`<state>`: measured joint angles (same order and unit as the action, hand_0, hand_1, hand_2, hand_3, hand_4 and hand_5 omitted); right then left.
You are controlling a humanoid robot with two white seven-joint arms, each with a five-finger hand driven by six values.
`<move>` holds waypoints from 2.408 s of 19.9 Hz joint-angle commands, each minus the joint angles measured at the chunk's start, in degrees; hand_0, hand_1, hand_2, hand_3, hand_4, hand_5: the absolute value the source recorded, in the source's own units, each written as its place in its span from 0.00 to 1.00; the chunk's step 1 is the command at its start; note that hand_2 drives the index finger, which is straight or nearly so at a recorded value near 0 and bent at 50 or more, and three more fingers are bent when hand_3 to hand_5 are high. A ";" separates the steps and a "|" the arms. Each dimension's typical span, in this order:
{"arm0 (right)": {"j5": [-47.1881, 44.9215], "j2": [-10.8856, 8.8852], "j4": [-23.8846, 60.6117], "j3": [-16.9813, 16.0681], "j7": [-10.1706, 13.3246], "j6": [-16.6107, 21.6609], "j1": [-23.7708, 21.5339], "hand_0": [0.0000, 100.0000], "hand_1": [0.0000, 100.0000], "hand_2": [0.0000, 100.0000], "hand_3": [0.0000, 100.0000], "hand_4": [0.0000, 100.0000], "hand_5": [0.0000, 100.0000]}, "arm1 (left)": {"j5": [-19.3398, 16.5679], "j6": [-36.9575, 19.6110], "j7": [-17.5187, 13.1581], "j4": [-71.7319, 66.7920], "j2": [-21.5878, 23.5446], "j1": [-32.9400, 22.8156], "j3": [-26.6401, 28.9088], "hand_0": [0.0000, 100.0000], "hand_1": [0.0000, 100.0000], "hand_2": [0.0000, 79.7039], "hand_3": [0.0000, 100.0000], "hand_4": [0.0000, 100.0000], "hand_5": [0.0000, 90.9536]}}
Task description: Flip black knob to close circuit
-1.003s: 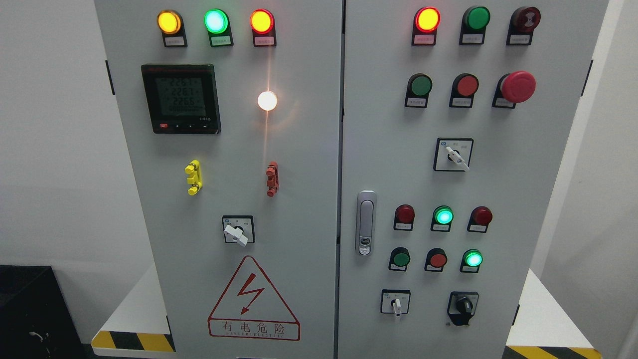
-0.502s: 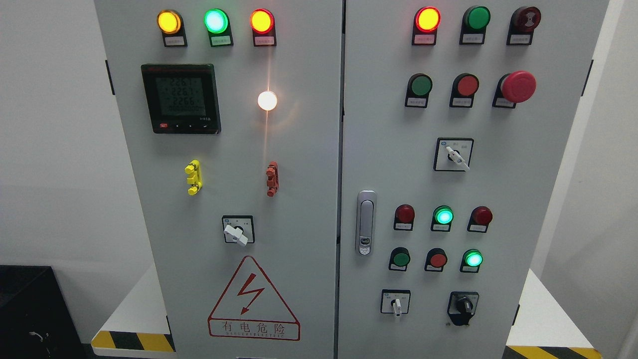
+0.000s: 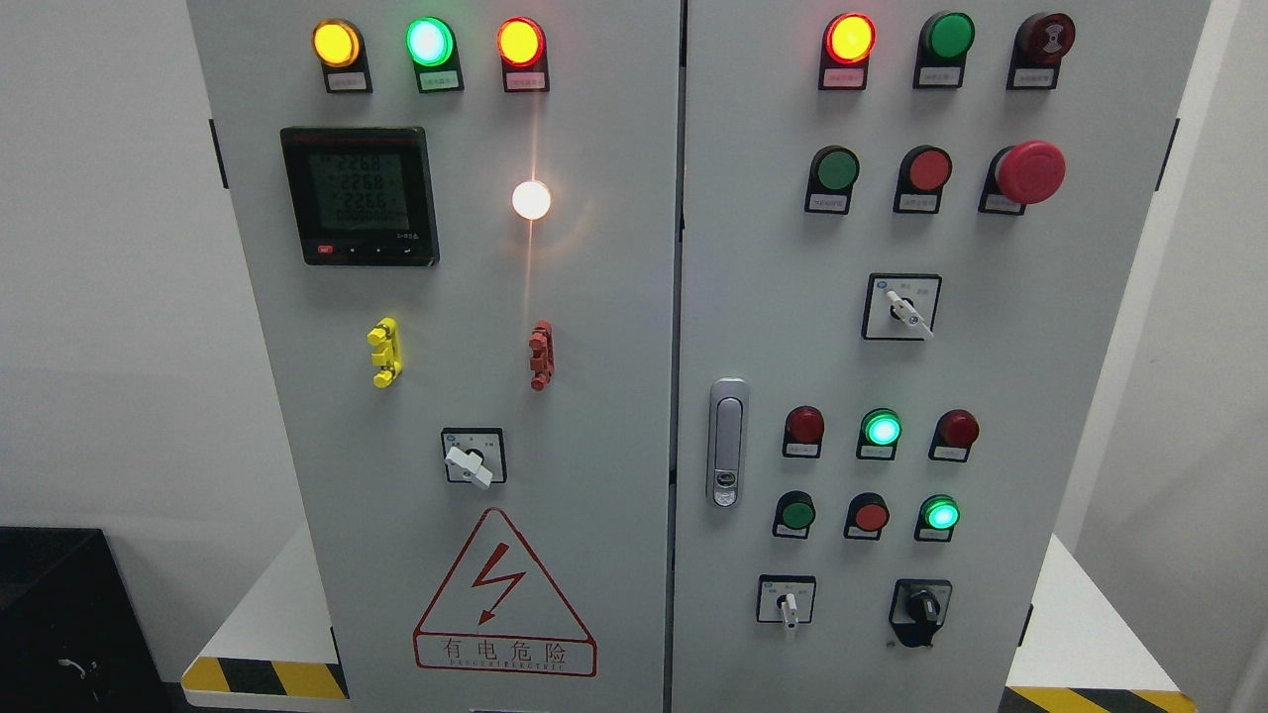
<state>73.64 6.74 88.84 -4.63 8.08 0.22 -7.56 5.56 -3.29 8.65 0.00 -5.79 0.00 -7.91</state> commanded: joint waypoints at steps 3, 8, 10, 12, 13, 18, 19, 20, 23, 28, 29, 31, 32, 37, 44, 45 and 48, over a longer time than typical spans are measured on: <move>2.03 -0.23 6.35 -0.55 -2.45 -2.15 4.04 0.00 0.00 0.95 1.00 0.96 1.00 | -0.03 0.04 -0.04 1.76 -0.01 -1.32 0.00 0.12 0.56 0.00 0.00 0.00 0.00; 2.03 -0.50 7.40 -0.47 -5.26 -5.05 6.50 0.00 0.00 0.95 1.00 0.95 1.00 | -0.03 0.04 -0.04 1.76 -0.01 -1.32 0.00 0.12 0.56 0.00 0.00 0.00 0.00; 2.03 -0.67 7.49 -0.55 -5.53 -5.93 7.81 0.00 0.00 0.95 1.00 0.95 1.00 | -0.03 0.04 -0.04 1.76 -0.01 -1.32 0.00 0.12 0.56 0.00 0.00 0.00 0.00; 2.12 -0.76 7.49 -0.55 -6.06 -6.98 9.57 0.00 0.00 0.95 1.00 0.95 1.00 | -0.03 0.04 -0.04 1.76 -0.01 -1.23 0.00 0.12 0.56 0.00 0.00 0.00 0.00; 2.21 -0.76 7.58 -0.55 -6.76 -7.16 9.84 0.00 0.00 0.95 1.00 0.95 1.00 | 0.06 0.04 -0.04 1.76 -0.01 -1.32 0.00 0.12 0.56 0.00 0.00 0.00 0.00; 2.39 -0.85 8.02 -0.38 -8.08 -8.65 12.39 0.00 0.00 0.94 1.00 0.95 1.00 | 0.06 0.04 -0.04 1.76 -0.01 -1.32 0.00 0.12 0.56 0.00 0.00 0.00 0.00; 2.39 -1.20 7.93 -0.38 -8.61 -9.01 12.74 0.00 0.00 0.95 1.00 0.95 1.00 | 0.06 0.04 -0.04 1.76 -0.01 -1.32 0.00 0.12 0.56 0.00 0.00 0.00 0.00; 2.39 -2.16 7.93 -0.38 -9.22 -9.53 13.26 0.00 0.00 0.95 1.00 0.95 1.00 | 0.06 0.04 -0.04 1.76 -0.01 -1.32 0.00 0.12 0.56 0.00 0.00 0.00 0.00; 2.82 -2.96 8.11 -0.38 -10.45 -10.06 14.24 0.00 0.00 0.95 1.00 0.95 1.00 | 0.06 0.04 -0.04 1.76 -0.01 -1.32 0.00 0.12 0.56 0.00 0.00 0.00 0.00; 3.35 -3.66 8.20 -0.47 -11.77 -10.59 15.55 0.00 0.00 0.94 1.00 0.95 1.00 | -0.03 0.04 -0.04 1.76 -0.01 -1.32 0.00 0.12 0.56 0.00 0.00 0.00 0.00; 3.35 -3.75 8.20 -0.47 -11.86 -10.77 15.82 0.00 0.00 0.94 1.00 0.95 1.00 | -0.03 0.04 -0.04 1.76 -0.01 -1.32 0.00 0.12 0.56 0.00 0.00 0.00 0.00; 3.61 -4.01 8.20 -0.47 -13.17 -10.94 16.69 0.00 0.00 0.94 1.00 0.95 1.00 | -0.03 0.04 -0.04 1.76 -0.01 -1.32 0.00 0.12 0.56 0.00 0.00 0.00 0.00; 4.22 -4.27 8.02 -0.47 -13.62 -11.03 16.96 0.00 0.00 0.94 1.00 0.95 1.00 | -0.03 0.04 -0.04 1.76 -0.01 -1.32 0.00 0.12 0.56 0.00 0.00 0.00 0.00; 4.49 -4.80 7.58 -0.64 -14.32 -11.38 18.28 0.00 0.00 0.94 1.00 0.96 1.00 | -0.03 0.04 -0.04 1.76 -0.01 -1.32 0.00 0.12 0.56 0.00 0.00 0.00 0.00; 4.49 -4.80 6.97 -0.64 -15.11 -11.47 19.86 0.00 0.00 0.94 1.00 0.96 1.00 | 0.06 0.04 -0.04 1.76 -0.01 -1.32 0.00 0.12 0.56 0.00 0.00 0.00 0.00; 4.49 -4.80 6.88 -0.64 -15.12 -11.56 19.86 0.00 0.00 0.94 1.00 0.96 1.00 | -0.03 0.04 -0.04 1.76 -0.01 -1.32 0.00 0.12 0.56 0.00 0.00 0.00 0.00; 4.49 -4.89 6.09 -0.55 -15.12 -12.09 20.65 0.00 0.00 0.94 1.00 0.96 1.00 | -0.03 0.04 -0.04 1.76 -0.01 -1.32 0.00 0.12 0.56 0.00 0.00 0.00 0.00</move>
<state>78.07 1.18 96.02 -5.15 -6.96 -11.49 11.87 5.60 -3.29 8.65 0.00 -5.80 0.00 -7.91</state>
